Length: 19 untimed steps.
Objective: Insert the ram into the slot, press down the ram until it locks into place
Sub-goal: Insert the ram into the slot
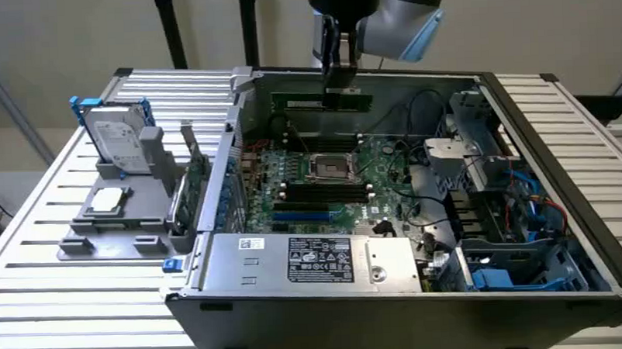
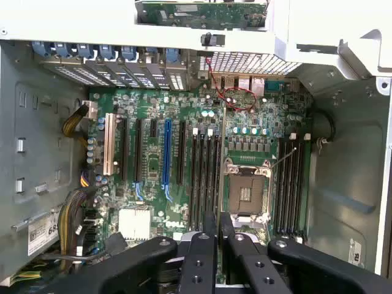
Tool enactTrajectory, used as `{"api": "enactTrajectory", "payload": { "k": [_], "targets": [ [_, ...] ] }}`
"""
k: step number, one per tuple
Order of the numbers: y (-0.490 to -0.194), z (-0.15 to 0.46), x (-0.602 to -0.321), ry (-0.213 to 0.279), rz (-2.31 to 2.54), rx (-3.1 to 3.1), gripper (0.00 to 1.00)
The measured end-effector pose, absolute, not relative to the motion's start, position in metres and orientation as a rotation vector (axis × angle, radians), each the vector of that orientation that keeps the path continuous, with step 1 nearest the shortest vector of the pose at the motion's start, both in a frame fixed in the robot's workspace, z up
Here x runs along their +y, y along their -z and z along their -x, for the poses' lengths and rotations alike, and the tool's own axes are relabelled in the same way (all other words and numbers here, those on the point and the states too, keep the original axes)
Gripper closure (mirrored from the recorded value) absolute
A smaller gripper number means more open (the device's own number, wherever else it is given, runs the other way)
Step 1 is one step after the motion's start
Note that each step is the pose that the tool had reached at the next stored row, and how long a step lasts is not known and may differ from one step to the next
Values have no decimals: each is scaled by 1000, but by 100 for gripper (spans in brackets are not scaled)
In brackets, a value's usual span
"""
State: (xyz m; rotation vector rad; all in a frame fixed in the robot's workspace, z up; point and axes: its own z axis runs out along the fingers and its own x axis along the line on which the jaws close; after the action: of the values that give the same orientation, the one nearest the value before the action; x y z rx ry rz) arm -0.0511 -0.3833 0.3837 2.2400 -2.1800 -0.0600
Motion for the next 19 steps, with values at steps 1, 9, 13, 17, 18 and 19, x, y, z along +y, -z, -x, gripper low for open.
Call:
{"api": "enactTrajectory", "payload": {
  "k": [1, 9, 13, 17, 18, 19],
  "targets": [
    [-384, 51, -383, 60, -2240, -2180, 86],
    [-384, 51, -383, 60, -2240, -2180, 86],
    [-384, 51, -383, 60, -2240, -2180, 86],
    [-379, 48, -384, 54, -2237, -2178, 86],
    [-377, 45, -385, 54, -2237, -2178, 86],
    [-375, 43, -385, 54, -2237, -2178, 86]
  ]
}}
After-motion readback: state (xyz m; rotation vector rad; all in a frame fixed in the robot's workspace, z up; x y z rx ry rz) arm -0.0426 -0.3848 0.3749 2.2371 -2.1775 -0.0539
